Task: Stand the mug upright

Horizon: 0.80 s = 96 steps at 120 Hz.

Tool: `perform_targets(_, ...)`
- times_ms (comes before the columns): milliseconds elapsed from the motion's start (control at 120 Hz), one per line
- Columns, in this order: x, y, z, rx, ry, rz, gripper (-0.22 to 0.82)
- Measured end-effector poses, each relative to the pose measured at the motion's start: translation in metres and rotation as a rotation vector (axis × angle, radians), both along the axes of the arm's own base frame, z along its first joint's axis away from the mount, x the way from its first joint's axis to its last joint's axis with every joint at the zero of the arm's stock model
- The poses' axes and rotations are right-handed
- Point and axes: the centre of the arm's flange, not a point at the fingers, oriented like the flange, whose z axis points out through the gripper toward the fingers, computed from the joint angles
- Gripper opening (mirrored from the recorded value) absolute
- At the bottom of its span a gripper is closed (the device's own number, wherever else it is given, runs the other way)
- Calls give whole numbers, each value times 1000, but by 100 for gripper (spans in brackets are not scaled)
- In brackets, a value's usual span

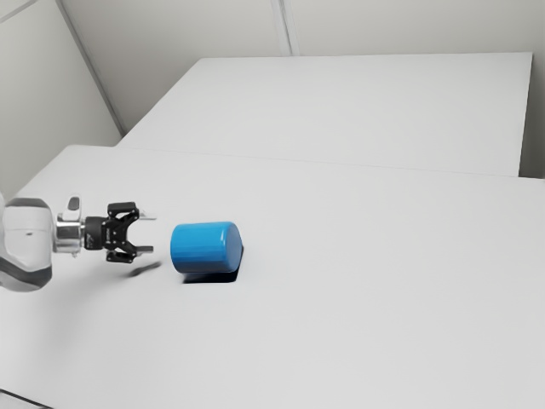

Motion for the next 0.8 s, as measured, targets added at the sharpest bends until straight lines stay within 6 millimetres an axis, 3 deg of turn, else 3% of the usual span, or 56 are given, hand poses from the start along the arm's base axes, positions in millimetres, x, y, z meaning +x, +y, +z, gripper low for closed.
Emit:
perform_targets(142,5,-6,-2,10,-80,-1,60)
perform_targets(342,26,-43,-2,-1,-154,-34,60)
perform_targets(625,39,-72,-10,10,-176,-59,60)
perform_targets(667,41,-74,-10,12,-179,-59,55)
perform_targets(800,41,-75,-10,23,-185,-52,20)
